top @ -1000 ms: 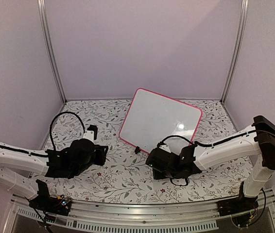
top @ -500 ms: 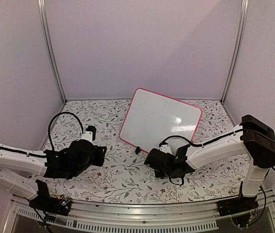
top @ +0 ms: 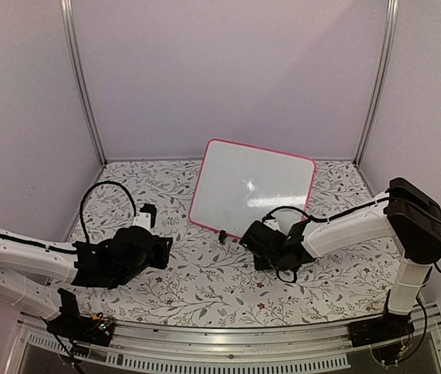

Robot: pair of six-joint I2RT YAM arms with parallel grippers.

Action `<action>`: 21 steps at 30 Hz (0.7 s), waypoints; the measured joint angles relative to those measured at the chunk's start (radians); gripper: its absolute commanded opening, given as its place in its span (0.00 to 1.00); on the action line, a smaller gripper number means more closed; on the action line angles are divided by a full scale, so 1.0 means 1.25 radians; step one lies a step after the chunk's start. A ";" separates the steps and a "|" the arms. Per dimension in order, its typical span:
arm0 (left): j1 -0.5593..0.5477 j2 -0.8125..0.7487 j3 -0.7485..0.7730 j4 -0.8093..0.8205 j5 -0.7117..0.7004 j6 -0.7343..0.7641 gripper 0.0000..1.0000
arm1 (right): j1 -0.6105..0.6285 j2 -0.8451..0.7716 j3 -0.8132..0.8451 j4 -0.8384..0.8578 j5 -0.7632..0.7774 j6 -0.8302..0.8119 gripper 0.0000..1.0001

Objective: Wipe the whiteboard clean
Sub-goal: Move the whiteboard to the center of the board.

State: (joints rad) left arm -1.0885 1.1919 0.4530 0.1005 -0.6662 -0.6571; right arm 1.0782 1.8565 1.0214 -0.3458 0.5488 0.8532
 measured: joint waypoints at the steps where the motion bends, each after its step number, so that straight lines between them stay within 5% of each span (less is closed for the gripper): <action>1: -0.001 0.000 0.000 0.000 0.000 -0.001 0.40 | -0.006 0.000 0.000 0.005 0.000 -0.009 0.29; 21: -0.013 0.004 -0.009 0.011 0.000 -0.007 0.40 | -0.197 0.017 0.010 0.094 -0.019 -0.248 0.29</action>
State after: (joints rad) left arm -1.1053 1.1973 0.4423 0.1143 -0.6666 -0.6655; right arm 0.8322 1.8774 1.0340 -0.2283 0.5251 0.5434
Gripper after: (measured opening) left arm 0.402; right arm 0.287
